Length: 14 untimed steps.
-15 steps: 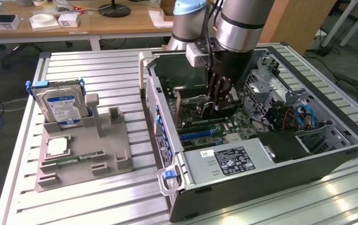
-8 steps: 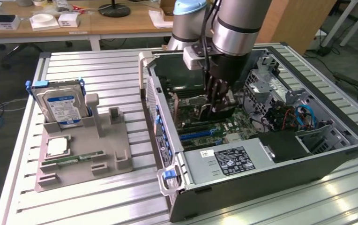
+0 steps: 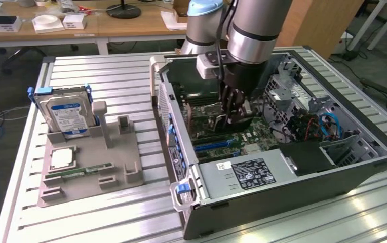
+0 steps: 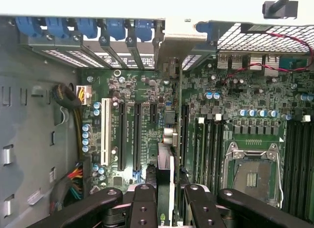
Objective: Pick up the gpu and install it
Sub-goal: 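Insert the gpu into the slot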
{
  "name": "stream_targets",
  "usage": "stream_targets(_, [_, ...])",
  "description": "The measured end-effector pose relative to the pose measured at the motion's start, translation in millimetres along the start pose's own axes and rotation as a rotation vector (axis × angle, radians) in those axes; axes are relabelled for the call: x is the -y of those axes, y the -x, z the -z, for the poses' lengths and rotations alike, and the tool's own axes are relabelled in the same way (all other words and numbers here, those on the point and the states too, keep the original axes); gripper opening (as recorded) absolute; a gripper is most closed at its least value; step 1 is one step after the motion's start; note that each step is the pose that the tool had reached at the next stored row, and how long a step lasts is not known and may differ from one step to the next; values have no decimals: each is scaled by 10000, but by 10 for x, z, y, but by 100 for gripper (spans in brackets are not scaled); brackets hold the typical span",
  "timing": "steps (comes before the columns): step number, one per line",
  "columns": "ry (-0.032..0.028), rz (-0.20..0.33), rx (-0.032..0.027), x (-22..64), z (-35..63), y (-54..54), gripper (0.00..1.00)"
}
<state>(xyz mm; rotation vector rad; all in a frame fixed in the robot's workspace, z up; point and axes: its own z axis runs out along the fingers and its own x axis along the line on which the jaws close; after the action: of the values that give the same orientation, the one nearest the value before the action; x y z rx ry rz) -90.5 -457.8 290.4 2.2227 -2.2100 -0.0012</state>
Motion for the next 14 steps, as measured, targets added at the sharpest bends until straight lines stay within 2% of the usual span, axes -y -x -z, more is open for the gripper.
stream_targets(1, [-8,2,0,-5,-12,2,27])
stream_targets(4, [-83,3,1,-23,-49,9,27])
stream_targets(7, [-228,3,-3,-31,-71,16,27])
stream_targets(8, [-252,3,-3,-34,-74,16,27])
stream_targets(14, [-260,4,-1,-45,-132,16,27])
